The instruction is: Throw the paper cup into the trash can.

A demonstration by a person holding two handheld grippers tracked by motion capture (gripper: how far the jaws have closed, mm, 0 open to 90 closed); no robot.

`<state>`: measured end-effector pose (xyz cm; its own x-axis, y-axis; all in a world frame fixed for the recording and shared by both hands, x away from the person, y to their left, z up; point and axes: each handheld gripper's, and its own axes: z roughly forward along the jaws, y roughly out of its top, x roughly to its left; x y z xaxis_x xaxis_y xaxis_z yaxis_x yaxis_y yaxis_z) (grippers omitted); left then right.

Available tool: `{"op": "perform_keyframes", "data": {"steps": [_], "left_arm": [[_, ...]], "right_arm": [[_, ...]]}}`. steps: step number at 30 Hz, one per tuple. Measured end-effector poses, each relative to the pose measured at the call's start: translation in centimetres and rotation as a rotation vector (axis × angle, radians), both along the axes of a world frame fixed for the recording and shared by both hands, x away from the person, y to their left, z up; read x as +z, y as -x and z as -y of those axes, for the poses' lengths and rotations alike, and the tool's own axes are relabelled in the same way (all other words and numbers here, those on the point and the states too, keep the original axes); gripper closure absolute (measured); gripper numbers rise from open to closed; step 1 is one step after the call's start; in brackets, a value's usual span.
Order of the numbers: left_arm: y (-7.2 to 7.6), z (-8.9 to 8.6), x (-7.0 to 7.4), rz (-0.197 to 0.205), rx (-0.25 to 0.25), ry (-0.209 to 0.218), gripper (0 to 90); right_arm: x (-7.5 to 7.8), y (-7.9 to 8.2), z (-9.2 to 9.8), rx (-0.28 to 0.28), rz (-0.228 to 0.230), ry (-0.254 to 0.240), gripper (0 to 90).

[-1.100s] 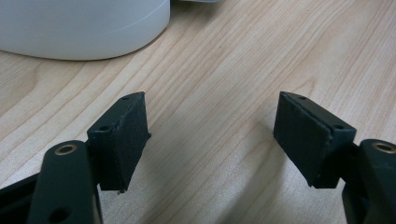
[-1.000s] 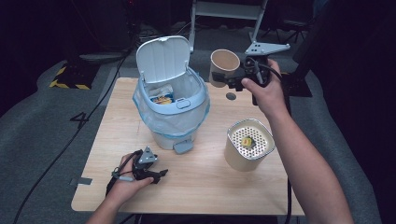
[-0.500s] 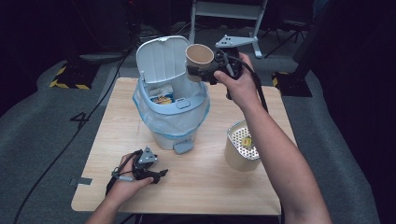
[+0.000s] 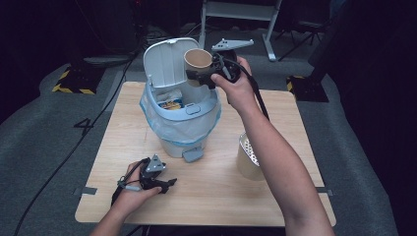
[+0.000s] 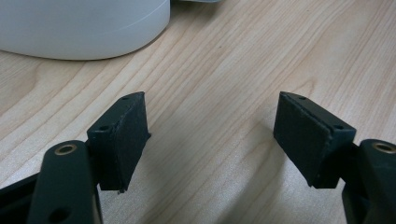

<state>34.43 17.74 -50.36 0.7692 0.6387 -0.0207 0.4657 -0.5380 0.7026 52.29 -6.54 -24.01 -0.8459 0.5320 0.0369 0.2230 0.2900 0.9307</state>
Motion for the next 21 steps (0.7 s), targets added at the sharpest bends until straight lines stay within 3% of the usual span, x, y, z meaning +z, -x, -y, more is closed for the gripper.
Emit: {"op": "perform_keyframes", "data": {"steps": [5, 11, 12, 14, 15, 16, 18, 21], "left_arm": [[0.0, 0.0, 0.0, 0.0, 0.0, 0.0, 26.6], [0.0, 0.0, 0.0, 0.0, 0.0, 0.0, 26.6], [0.0, 0.0, 0.0, 0.0, 0.0, 0.0, 26.6], [0.0, 0.0, 0.0, 0.0, 0.0, 0.001, 26.6], [0.0, 0.0, 0.0, 0.0, 0.0, 0.001, 26.6], [0.0, 0.0, 0.0, 0.0, 0.0, 0.001, 26.6], [0.0, 0.0, 0.0, 0.0, 0.0, 0.001, 26.6], [0.0, 0.0, 0.0, 0.0, 0.0, 0.001, 26.6]], "right_arm": [[-0.7, -0.3, -0.7, 0.013, -0.024, 0.004, 27.8], [-1.4, -0.3, -1.7, 0.036, -0.032, 0.073, 27.0], [-1.6, -0.2, -1.9, 0.044, -0.028, 0.089, 25.6], [-1.9, -0.1, -2.2, 0.041, -0.004, 0.109, 11.5], [-1.9, -0.1, -2.4, 0.04, -0.002, 0.105, 11.6], [-1.9, 0.1, -2.5, 0.054, 0.001, 0.085, 18.8], [-1.8, 0.2, -2.5, 0.061, 0.008, 0.08, 14.6], [-1.6, 0.5, -2.4, 0.057, 0.023, 0.072, 17.5]]}}
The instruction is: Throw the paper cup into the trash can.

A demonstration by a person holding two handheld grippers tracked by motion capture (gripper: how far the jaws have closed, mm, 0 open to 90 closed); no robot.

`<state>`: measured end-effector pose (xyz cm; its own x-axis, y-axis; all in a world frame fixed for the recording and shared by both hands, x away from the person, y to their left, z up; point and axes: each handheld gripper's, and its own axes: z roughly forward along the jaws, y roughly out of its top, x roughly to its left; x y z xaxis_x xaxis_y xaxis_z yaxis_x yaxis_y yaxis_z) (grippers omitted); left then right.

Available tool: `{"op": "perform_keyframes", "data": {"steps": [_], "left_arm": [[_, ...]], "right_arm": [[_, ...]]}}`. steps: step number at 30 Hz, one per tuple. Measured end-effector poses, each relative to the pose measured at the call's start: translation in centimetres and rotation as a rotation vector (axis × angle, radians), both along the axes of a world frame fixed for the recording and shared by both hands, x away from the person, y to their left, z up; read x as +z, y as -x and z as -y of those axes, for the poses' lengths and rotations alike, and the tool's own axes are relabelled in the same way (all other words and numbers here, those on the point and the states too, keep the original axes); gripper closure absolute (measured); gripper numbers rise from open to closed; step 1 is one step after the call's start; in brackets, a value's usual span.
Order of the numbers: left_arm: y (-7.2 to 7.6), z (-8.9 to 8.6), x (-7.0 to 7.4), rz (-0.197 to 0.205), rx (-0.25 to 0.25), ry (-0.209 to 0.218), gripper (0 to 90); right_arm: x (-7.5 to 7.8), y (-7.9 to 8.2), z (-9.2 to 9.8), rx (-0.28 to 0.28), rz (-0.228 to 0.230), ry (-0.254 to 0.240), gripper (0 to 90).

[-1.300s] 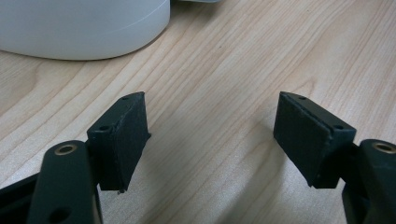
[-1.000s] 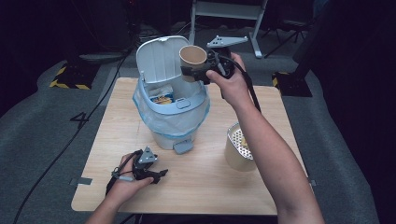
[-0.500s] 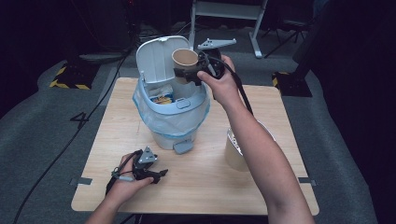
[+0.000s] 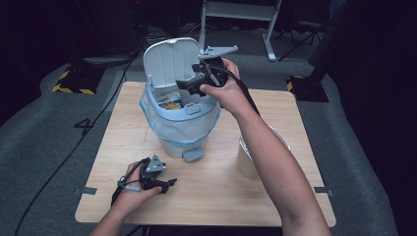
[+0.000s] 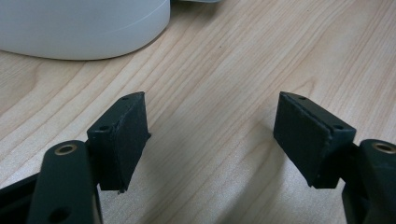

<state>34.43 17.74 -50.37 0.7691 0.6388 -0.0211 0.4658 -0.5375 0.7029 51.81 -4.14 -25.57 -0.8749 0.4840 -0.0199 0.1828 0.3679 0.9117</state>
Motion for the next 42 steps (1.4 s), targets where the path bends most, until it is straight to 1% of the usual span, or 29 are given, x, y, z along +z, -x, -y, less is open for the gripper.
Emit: {"op": "perform_keyframes", "data": {"steps": [1, 2, 4, 7, 8, 9, 10, 11, 12, 13, 18, 19, 20, 21, 22, 23, 24, 27, 28, 29, 30, 31, 33, 36, 42], "left_arm": [[0.0, 0.0, 0.0, 0.0, 0.0, 0.0, 26.6], [0.0, 0.0, 0.0, 0.0, 0.0, 0.0, 26.6], [0.0, 0.0, 0.0, 0.0, 0.0, 0.0, 26.6], [0.0, 0.0, 0.0, 0.0, 0.001, 0.0, 26.6], [0.0, 0.0, 0.0, -0.001, 0.002, 0.001, 27.1], [0.0, 0.0, 0.0, -0.001, 0.004, 0.005, 27.1], [0.0, -0.1, 0.0, -0.002, 0.005, 0.004, 27.2], [0.0, -0.2, 0.0, 0.0, 0.007, 0.002, 27.2], [0.0, -0.2, 0.0, -0.003, 0.008, 0.005, 27.2], [0.0, -0.2, 0.0, -0.003, 0.008, 0.005, 27.2], [0.0, -0.4, 0.0, 0.0, 0.011, 0.002, 27.1], [0.0, -0.4, 0.0, 0.001, 0.012, 0.002, 27.1], [0.0, -0.5, 0.0, -0.001, 0.014, 0.003, 27.2], [0.0, -0.5, 0.0, 0.001, 0.013, 0.002, 27.2], [0.0, -0.6, 0.0, 0.002, 0.014, 0.001, 27.1], [0.1, -0.6, 0.0, 0.0, 0.016, 0.002, 27.1], [0.1, -0.6, 0.0, 0.0, 0.016, 0.002, 27.1], [0.1, -0.6, 0.0, -0.001, 0.016, 0.004, 27.1], [0.1, -0.6, 0.0, -0.002, 0.016, 0.008, 27.1], [0.1, -0.7, 0.0, -0.003, 0.018, 0.008, 27.1], [0.0, -0.7, 0.0, -0.004, 0.017, 0.009, 27.1], [0.0, -0.7, 0.0, -0.005, 0.017, 0.01, 27.1], [0.1, -0.7, 0.0, -0.003, 0.018, 0.005, 27.1], [0.1, -1.0, 0.0, 0.002, 0.021, 0.0, 27.0], [0.1, -1.7, 0.0, 0.0, 0.039, 0.003, 26.9]], "right_arm": [[0.1, 0.1, 0.1, 0.001, 0.004, 0.0, 14.7], [0.3, 0.2, 0.3, 0.003, 0.012, -0.006, 16.2], [0.6, 0.5, 0.8, 0.003, 0.021, -0.016, 15.7], [1.2, 1.1, 2.0, -0.006, 0.026, -0.011, 16.3], [1.7, 1.5, 2.9, -0.016, 0.024, -0.013, 17.0], [1.7, 1.5, 2.9, -0.016, 0.024, -0.013, 17.0], [2.2, 2.1, 3.9, -0.017, 0.031, -0.017, 17.7], [2.2, 2.1, 3.9, -0.017, 0.031, -0.017, 17.7], [2.6, 2.7, 5.1, -0.018, 0.036, -0.01, 17.8], [2.6, 2.7, 5.1, -0.018, 0.036, -0.01, 17.8], [3.3, 4.0, 8.2, -0.04, 0.044, 0.004, 18.5], [3.4, 4.3, 9.4, -0.051, 0.048, 0.008, 18.4], [3.4, 4.4, 9.9, -0.057, 0.049, 0.009, 18.4], [3.4, 4.4, 9.9, -0.057, 0.049, 0.009, 18.4], [3.5, 4.6, 10.5, -0.063, 0.05, 0.01, 18.4], [3.5, 4.9, 11.6, -0.073, 0.053, 0.015, 18.4], [3.5, 4.9, 11.6, -0.073, 0.053, 0.015, 18.4], [3.4, 5.5, 13.1, -0.088, 0.055, 0.024, 18.6], [3.4, 5.8, 14.0, -0.098, 0.058, 0.03, 19.0], [3.4, 5.8, 14.0, -0.098, 0.058, 0.03, 19.0], [3.3, 6.2, 14.9, -0.111, 0.056, 0.034, 19.1], [3.3, 6.2, 14.9, -0.111, 0.056, 0.034, 19.1], [3.1, 6.5, 15.8, -0.125, 0.052, 0.037, 19.1], [2.8, 7.1, 17.2, -0.159, 0.038, 0.047, 20.5], [1.6, 8.6, 20.4, -0.197, 0.026, 0.027, 20.8]]}}
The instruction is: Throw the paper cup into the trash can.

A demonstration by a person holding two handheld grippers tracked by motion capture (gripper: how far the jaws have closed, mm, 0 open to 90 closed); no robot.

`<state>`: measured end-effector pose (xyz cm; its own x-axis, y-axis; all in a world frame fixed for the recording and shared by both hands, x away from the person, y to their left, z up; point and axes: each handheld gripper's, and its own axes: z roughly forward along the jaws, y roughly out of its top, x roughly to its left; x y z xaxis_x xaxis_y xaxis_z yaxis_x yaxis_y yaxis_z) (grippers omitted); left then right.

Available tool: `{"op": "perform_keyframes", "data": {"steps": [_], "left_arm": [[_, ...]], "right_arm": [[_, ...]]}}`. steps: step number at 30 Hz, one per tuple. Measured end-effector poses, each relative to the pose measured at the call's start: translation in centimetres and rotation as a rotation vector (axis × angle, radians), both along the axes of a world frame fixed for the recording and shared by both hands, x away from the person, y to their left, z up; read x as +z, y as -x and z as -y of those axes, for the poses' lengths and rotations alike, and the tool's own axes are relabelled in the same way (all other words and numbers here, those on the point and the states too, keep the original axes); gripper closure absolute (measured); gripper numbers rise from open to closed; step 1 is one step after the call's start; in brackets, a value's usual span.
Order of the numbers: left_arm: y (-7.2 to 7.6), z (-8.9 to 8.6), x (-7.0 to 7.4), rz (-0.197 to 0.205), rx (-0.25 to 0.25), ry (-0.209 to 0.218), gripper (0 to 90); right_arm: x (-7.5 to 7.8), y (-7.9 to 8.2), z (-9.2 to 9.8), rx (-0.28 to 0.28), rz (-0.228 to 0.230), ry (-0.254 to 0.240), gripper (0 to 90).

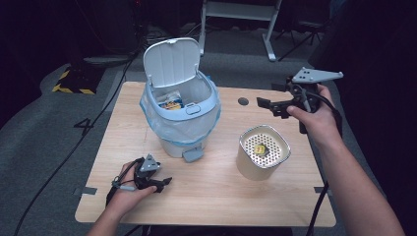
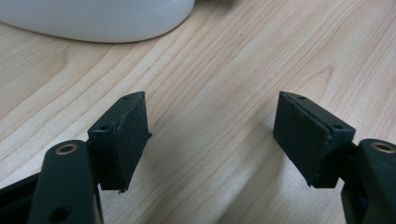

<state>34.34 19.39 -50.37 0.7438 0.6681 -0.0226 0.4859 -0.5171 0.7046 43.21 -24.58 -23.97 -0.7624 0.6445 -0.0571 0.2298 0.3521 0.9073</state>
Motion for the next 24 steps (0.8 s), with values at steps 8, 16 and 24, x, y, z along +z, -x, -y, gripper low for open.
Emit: {"op": "perform_keyframes", "data": {"steps": [8, 16, 24], "left_arm": [[0.0, -0.3, 0.0, 0.002, 0.005, -0.004, 26.7], [0.0, -0.3, 0.0, 0.003, 0.005, -0.005, 26.6], [0.0, -0.3, 0.0, 0.003, 0.005, -0.005, 26.5]], "right_arm": [[-2.8, 2.7, 5.4, -0.069, -0.037, -0.009, 25.0], [-6.0, 5.0, 10.9, -0.155, -0.078, 0.015, 25.1], [-8.5, 6.2, 13.5, -0.195, -0.133, 0.037, 25.1]]}}
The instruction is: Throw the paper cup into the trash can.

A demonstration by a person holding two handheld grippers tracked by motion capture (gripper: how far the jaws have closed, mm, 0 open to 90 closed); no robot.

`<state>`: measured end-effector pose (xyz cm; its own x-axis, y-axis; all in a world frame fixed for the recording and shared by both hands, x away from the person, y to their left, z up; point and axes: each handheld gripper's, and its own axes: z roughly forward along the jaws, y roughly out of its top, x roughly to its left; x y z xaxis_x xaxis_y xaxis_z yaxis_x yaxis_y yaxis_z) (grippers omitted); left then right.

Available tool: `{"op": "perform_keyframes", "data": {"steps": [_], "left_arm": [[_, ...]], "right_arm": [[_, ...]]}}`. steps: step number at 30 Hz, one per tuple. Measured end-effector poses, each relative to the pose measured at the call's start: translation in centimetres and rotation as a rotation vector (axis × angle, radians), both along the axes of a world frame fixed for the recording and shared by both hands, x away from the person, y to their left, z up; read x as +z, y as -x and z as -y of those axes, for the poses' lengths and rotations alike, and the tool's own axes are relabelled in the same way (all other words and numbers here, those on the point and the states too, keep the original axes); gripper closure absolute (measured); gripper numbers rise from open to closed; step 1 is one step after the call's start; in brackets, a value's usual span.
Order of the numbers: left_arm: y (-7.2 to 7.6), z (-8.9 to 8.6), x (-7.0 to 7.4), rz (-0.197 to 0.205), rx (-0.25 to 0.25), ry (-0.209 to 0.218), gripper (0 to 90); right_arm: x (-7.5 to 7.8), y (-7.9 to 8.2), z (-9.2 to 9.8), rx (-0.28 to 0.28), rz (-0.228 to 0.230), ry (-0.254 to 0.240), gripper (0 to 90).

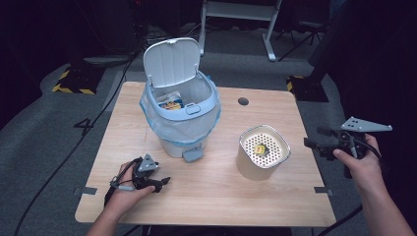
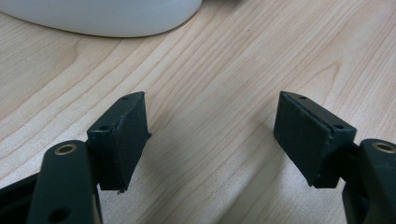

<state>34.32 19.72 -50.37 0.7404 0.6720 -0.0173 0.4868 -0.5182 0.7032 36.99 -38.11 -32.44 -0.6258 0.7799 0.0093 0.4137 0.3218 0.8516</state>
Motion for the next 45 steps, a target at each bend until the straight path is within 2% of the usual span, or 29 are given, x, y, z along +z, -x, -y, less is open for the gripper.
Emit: {"op": "perform_keyframes", "data": {"steps": [5, 9, 13, 22, 23, 24, 27, 28, 29, 31, 32, 33, 35, 41, 45], "left_arm": [[0.0, 0.0, 0.0, 0.0, 0.0, 0.0, 26.5], [0.0, 0.0, 0.0, -0.001, 0.003, -0.001, 26.5], [0.0, 0.0, 0.0, -0.001, 0.004, -0.001, 26.5], [0.1, 0.0, 0.0, -0.001, 0.007, -0.001, 26.5], [0.1, 0.0, 0.0, 0.0, 0.009, 0.0, 26.5], [0.1, 0.0, 0.0, 0.0, 0.009, 0.0, 26.5], [0.1, 0.0, 0.0, 0.0, 0.009, 0.0, 26.5], [0.1, 0.0, 0.0, 0.0, 0.008, -0.001, 26.5], [0.1, 0.0, 0.0, 0.0, 0.008, -0.001, 26.5], [0.1, 0.0, 0.0, 0.0, 0.009, 0.0, 26.5], [0.1, 0.0, 0.0, 0.001, 0.008, -0.001, 26.5], [0.1, 0.0, 0.0, 0.001, 0.008, -0.001, 26.5], [0.2, 0.0, 0.0, 0.0, 0.015, 0.0, 26.5], [0.2, 0.0, 0.0, 0.002, 0.02, -0.001, 27.3], [0.2, 0.0, 0.0, 0.003, 0.022, -0.001, 27.3]], "right_arm": [[-1.9, 0.6, 0.7, -0.015, -0.037, 0.015, 25.0], [-3.2, 1.1, 0.8, -0.029, -0.061, 0.034, 25.0], [-4.3, 1.6, 0.6, -0.053, -0.104, 0.06, 25.6], [-8.0, 2.2, 0.2, -0.036, -0.156, 0.065, 23.8], [-8.7, 2.3, 0.1, -0.037, -0.155, 0.066, 23.2], [-8.7, 2.3, 0.1, -0.037, -0.155, 0.066, 23.2], [-10.0, 2.7, 0.0, -0.047, -0.163, 0.037, 22.7], [-10.9, 3.0, -0.1, -0.055, -0.158, 0.042, 22.5], [-10.9, 3.0, -0.1, -0.055, -0.158, 0.042, 22.5], [-11.9, 3.2, -0.1, -0.062, -0.156, 0.042, 22.4], [-12.9, 3.4, -0.3, -0.071, -0.164, 0.039, 22.4], [-12.9, 3.4, -0.3, -0.071, -0.164, 0.039, 22.4], [-14.2, 3.7, -0.5, -0.081, -0.167, 0.047, 21.8], [-15.9, 4.1, -0.9, -0.085, -0.149, 0.054, 19.5], [-16.9, 4.2, -1.2, -0.084, -0.143, 0.08, 18.4]]}}
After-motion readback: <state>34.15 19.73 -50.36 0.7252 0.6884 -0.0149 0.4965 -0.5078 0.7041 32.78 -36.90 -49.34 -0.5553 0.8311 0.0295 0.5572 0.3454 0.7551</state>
